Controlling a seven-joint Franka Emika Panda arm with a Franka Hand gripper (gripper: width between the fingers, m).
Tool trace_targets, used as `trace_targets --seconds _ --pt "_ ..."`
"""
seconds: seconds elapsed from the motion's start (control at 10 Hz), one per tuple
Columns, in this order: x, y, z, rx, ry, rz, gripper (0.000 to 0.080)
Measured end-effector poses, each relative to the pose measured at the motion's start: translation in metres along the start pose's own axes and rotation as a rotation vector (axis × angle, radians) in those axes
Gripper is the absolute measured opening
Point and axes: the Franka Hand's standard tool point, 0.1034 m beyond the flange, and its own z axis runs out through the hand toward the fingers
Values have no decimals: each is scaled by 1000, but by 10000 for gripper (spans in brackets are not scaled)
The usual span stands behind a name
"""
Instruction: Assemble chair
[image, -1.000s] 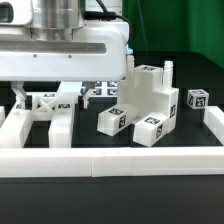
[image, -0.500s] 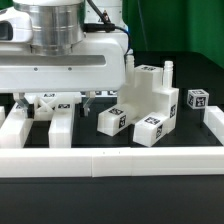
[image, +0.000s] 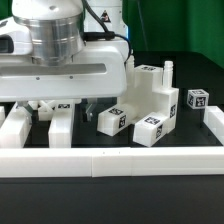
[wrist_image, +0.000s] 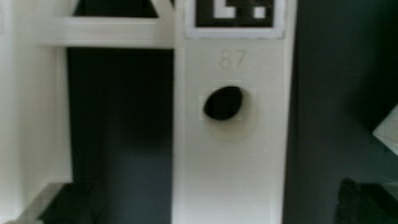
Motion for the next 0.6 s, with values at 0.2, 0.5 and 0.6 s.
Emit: trace_targets --seconds 0.2,0.5,0.6 --pt "-1 -1 9 -2 -8 -3 649" --pt "-3 -1 14 -2 -17 -3 649" --pt "-3 -2 15 -2 -17 -5 649"
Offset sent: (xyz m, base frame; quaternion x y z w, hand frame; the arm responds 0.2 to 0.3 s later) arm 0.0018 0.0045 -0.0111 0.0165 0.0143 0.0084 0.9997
